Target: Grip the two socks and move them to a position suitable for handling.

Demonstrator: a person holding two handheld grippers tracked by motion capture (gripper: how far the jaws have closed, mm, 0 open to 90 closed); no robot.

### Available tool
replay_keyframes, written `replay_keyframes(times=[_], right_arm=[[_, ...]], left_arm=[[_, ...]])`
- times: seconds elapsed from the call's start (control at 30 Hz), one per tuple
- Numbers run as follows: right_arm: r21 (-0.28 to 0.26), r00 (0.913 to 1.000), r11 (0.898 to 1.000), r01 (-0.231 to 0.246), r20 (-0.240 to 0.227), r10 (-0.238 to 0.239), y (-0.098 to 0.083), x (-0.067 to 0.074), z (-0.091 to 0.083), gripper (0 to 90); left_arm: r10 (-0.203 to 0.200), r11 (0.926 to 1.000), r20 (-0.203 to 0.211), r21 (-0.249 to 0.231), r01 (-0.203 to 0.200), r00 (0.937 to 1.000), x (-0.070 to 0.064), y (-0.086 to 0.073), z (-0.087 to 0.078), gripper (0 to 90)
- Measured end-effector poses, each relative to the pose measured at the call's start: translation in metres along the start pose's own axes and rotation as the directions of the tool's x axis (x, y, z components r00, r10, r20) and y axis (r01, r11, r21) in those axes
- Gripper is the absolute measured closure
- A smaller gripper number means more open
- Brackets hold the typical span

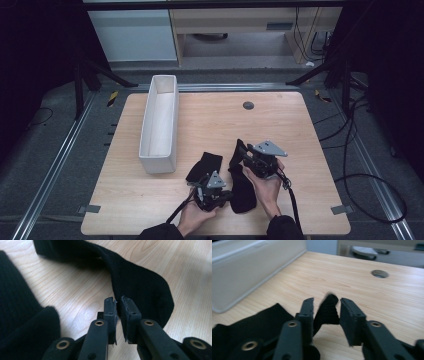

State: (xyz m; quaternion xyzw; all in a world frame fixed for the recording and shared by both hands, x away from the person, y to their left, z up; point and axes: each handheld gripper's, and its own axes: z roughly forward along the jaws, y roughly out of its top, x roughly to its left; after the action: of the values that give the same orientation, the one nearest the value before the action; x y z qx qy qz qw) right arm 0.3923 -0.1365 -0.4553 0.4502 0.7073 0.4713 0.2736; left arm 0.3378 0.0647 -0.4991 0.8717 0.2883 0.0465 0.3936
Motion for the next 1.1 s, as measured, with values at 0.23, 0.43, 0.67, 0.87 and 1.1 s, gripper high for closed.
replay_keyframes(times=[0.23,0.43,0.67,0.87,1.1], right_arm=[[-0.037,0.9968,0.999,-0.009,-0.079,0.006,0.001,-0.007,-0.005,53.5],[0.013,0.9919,0.999,-0.036,-0.121,0.037,-0.009,-0.016,-0.005,54.3],[0.034,0.9935,0.999,-0.017,-0.112,0.020,-0.010,-0.016,0.000,53.4],[0.140,0.9965,0.989,0.055,-0.070,-0.045,-0.025,-0.031,-0.002,50.0],[0.229,0.9975,0.971,0.063,-0.046,-0.054,-0.043,-0.039,0.003,51.4]], left_arm=[[-0.004,0.9999,-0.017,-0.014,0.004,0.9998,0.003,-0.008,-0.015,75.6],[-0.024,0.9989,-0.035,-0.040,0.023,0.9991,0.011,-0.017,-0.038,71.7],[-0.040,0.9973,-0.039,-0.062,0.038,0.9984,0.012,-0.017,-0.044,68.6],[-0.022,0.9960,-0.026,-0.087,0.020,0.9994,-0.001,-0.006,-0.041,58.0],[0.013,0.9975,-0.052,-0.069,-0.016,0.9986,-0.015,0.012,-0.017,52.5]])
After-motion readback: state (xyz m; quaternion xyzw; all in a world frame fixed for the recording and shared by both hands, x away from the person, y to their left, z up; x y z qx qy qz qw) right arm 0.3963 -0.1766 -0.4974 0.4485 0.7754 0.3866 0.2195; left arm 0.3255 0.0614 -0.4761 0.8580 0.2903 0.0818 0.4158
